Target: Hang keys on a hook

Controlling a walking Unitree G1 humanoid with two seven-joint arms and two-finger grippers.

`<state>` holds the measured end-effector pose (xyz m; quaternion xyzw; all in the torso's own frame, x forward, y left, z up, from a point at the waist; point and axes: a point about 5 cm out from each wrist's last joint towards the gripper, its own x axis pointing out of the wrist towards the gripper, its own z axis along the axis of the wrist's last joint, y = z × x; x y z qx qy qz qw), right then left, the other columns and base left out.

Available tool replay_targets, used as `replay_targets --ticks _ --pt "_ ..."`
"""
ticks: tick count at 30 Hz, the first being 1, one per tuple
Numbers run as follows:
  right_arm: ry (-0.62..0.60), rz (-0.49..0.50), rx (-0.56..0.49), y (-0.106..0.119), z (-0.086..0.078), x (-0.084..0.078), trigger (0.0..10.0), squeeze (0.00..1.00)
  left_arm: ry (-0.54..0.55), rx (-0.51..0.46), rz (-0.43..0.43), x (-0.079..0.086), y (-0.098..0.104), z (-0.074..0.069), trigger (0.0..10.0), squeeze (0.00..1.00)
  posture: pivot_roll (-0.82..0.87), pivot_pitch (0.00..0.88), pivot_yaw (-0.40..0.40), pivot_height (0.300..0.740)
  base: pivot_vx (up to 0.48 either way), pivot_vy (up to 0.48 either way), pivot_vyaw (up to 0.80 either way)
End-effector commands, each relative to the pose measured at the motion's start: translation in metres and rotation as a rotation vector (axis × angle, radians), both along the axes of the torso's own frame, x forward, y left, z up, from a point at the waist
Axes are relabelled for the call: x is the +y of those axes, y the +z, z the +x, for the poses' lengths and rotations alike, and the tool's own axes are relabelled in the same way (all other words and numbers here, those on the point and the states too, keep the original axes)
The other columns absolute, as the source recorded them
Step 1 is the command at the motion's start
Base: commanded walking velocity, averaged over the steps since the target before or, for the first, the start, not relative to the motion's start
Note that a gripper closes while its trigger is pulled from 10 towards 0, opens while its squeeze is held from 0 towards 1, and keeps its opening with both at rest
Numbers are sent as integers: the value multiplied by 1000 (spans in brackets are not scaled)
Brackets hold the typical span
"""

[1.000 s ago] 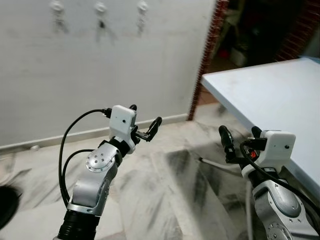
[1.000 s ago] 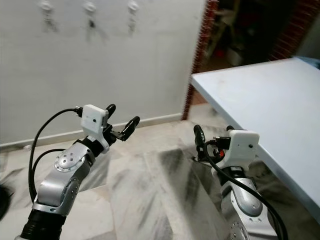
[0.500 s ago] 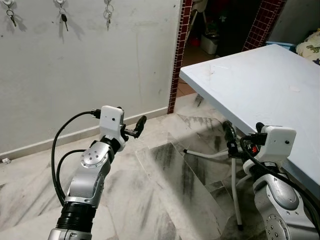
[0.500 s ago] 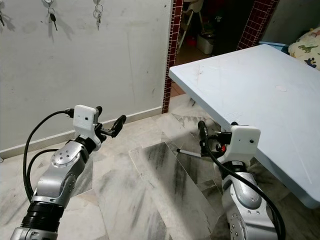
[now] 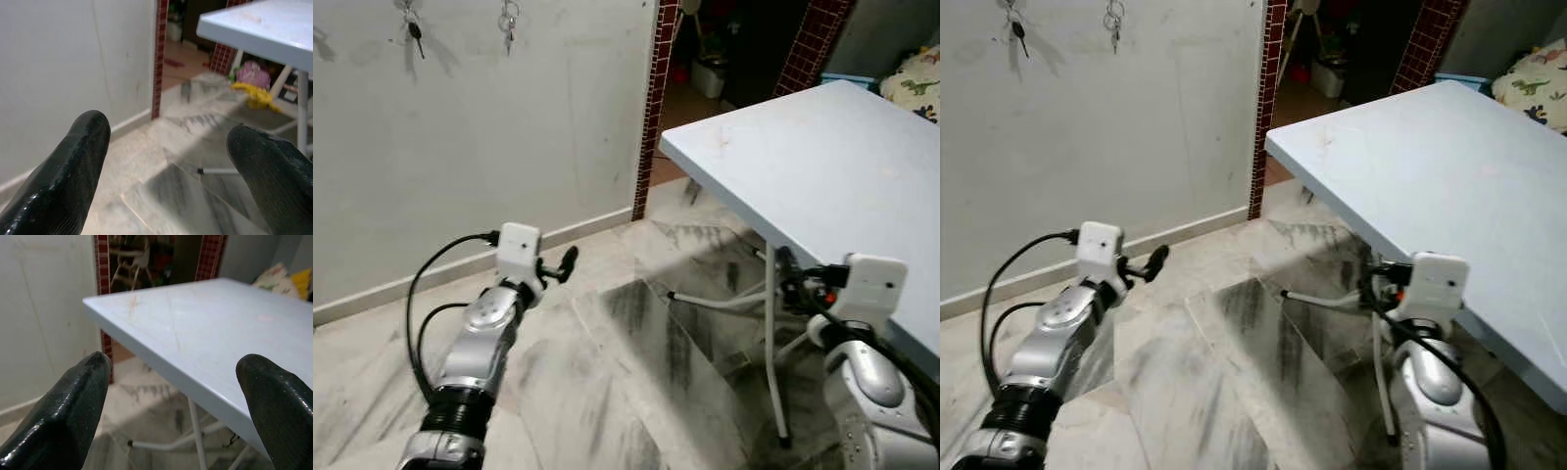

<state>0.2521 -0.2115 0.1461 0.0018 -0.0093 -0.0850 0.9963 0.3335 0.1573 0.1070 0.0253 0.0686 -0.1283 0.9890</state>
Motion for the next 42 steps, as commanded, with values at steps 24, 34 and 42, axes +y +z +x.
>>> replay_targets --ticks 24,34,42 --pt "-67 -10 -10 -7 2 -16 10000 0 61 82 13 19 -14 11 10000 0 50 0 -20 740 0 0 -589" --pt "-166 -28 45 -25 6 -44 10000 0 70 218 39 27 -41 9 10000 0 41 0 -17 740 0 0 -788" --pt "-210 16 211 -71 7 -63 10000 0 96 324 77 32 -65 -2 10000 0 46 0 -32 740 0 0 -786"
